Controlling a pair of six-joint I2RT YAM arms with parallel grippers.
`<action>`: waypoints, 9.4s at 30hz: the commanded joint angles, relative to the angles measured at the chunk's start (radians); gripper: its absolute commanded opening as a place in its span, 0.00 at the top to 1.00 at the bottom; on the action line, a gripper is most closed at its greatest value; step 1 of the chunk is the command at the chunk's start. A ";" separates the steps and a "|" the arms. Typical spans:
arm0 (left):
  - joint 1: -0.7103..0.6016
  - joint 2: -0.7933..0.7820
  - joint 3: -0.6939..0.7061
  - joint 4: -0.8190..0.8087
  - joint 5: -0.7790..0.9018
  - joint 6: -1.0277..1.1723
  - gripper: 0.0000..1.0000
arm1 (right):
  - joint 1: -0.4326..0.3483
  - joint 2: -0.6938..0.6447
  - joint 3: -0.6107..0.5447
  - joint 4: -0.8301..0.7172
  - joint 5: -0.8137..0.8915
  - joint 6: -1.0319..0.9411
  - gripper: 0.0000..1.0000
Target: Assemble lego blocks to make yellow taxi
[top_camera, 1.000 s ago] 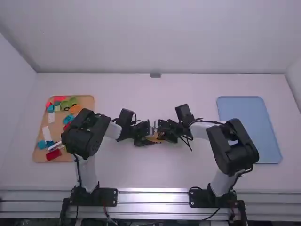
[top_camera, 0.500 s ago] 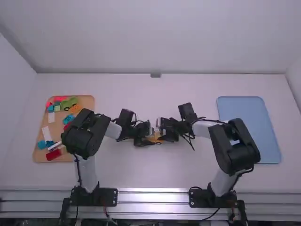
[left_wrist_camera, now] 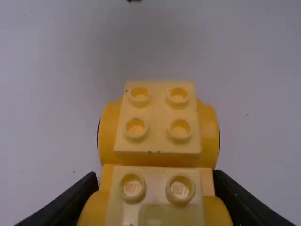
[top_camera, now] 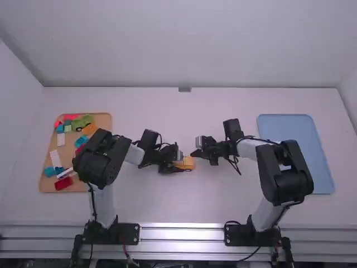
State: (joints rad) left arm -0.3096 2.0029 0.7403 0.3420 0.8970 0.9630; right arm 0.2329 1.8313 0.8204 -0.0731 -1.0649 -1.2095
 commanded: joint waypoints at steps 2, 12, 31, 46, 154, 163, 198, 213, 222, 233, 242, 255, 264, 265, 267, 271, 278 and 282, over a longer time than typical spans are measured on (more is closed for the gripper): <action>0.001 0.011 -0.009 -0.002 0.003 -0.005 0.70 | 0.038 -0.006 -0.045 0.055 0.055 0.095 1.00; 0.001 0.011 -0.009 -0.002 0.003 -0.005 0.70 | 0.173 -0.006 -0.083 0.142 0.333 0.271 1.00; 0.001 0.011 -0.009 -0.001 0.003 -0.012 0.72 | 0.146 -0.004 -0.193 0.223 0.337 0.315 1.00; 0.001 0.011 -0.009 -0.002 0.003 -0.012 0.72 | 0.227 -0.004 -0.192 0.177 0.520 0.375 1.00; 0.779 -0.663 0.618 -1.232 -1.009 -1.197 0.01 | 0.040 -0.091 0.575 0.249 -0.191 0.808 0.01; 1.054 -0.467 0.752 -1.249 -0.695 -0.999 0.01 | 0.042 -0.091 0.575 0.253 -0.171 0.753 0.01; 0.713 0.290 1.262 -1.434 -0.870 -0.224 0.07 | 0.035 -0.091 0.575 0.162 -0.033 0.756 0.01; 0.737 0.320 1.231 -1.363 -0.941 -0.094 0.42 | 0.034 -0.090 0.575 0.131 0.050 0.760 0.01; 0.742 0.320 1.165 -1.309 -0.939 -0.066 0.46 | 0.036 -0.090 0.575 0.117 0.012 0.734 0.01; 0.754 0.320 1.072 -1.201 -0.969 -0.049 0.45 | 0.035 -0.090 0.575 0.117 0.015 0.734 0.01; 0.762 0.320 1.035 -1.177 -0.961 -0.050 0.66 | 0.035 -0.090 0.575 0.121 0.015 0.734 0.01; 0.730 0.307 1.185 -1.360 -0.853 -0.129 0.92 | 0.035 -0.090 0.575 0.135 0.018 0.746 0.01; 0.646 0.097 1.198 -1.394 -0.669 -0.182 0.98 | 0.035 -0.090 0.575 0.170 0.075 0.840 0.01; 0.638 0.077 1.180 -1.381 -0.655 -0.181 0.98 | 0.035 -0.090 0.575 0.170 0.075 0.840 0.01; 0.602 -0.008 1.088 -1.323 -0.593 -0.160 0.98 | 0.035 -0.090 0.575 0.169 0.071 0.840 0.01; 0.535 -0.188 0.858 -1.129 -0.462 -0.147 0.98 | 0.034 -0.090 0.575 0.143 0.071 0.839 0.01; 0.401 -0.369 0.539 -0.855 -0.097 -0.147 0.98 | 0.056 -0.077 0.574 0.064 -0.078 0.703 0.01; 0.330 -0.379 0.441 -0.700 0.000 -0.224 0.98 | 0.064 -0.052 0.574 0.053 -0.179 0.681 0.01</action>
State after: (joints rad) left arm 0.0395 1.6398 1.2041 -0.3637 0.7574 0.7795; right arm 0.2924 1.7706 1.3663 -0.0189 -1.1461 -0.4896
